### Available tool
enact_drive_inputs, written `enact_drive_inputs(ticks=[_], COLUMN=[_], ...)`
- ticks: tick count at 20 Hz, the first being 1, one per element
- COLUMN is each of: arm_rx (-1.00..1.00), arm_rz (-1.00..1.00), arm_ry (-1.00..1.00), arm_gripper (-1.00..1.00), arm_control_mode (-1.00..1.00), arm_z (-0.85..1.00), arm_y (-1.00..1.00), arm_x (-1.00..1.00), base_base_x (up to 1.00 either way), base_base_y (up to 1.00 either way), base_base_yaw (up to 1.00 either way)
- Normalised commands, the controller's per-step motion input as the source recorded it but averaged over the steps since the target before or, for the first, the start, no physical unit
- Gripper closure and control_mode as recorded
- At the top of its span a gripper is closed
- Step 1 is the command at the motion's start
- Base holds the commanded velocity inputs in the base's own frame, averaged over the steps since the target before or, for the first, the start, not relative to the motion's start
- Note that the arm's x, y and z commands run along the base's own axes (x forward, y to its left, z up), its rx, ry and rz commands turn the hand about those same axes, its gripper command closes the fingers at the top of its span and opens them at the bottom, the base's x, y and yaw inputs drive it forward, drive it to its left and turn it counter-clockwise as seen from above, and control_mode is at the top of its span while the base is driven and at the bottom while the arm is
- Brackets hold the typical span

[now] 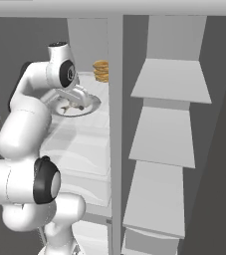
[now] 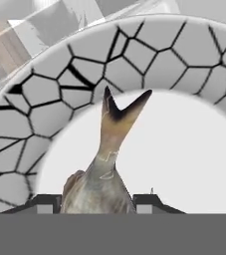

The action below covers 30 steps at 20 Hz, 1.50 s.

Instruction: Retrieve the fish from the fridge and place it on the saucepan with marinade on the stove.

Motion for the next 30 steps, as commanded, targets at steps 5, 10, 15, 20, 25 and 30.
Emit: enact_drive_inputs(ticks=[5,10,15,20,25,30], arm_rx=[0.0,0.0,0.02,0.07,0.14,0.14], arm_rz=[0.0,0.01,0.04,0.02,0.06,0.07], arm_ry=[-0.17,-0.21,-0.2,-0.22,-0.29,-0.24], arm_gripper=[1.0,1.0,1.0,1.0,1.0,1.0], arm_control_mode=[-1.0,-1.0,-1.0,-1.0,-1.0,-1.0], arm_z=[0.17,0.48,0.39,0.15,0.45,0.37], arm_y=[0.0,-0.05,-0.09,0.0,-0.03,-0.18], arm_x=[-0.33,-0.46,-0.78,-0.9,-1.0,-1.0], base_base_x=[0.0,0.0,0.0,0.0,0.0,0.0], base_base_y=[0.0,0.0,0.0,0.0,0.0,0.0], base_base_yaw=[0.0,0.0,0.0,0.0,0.0,0.0])
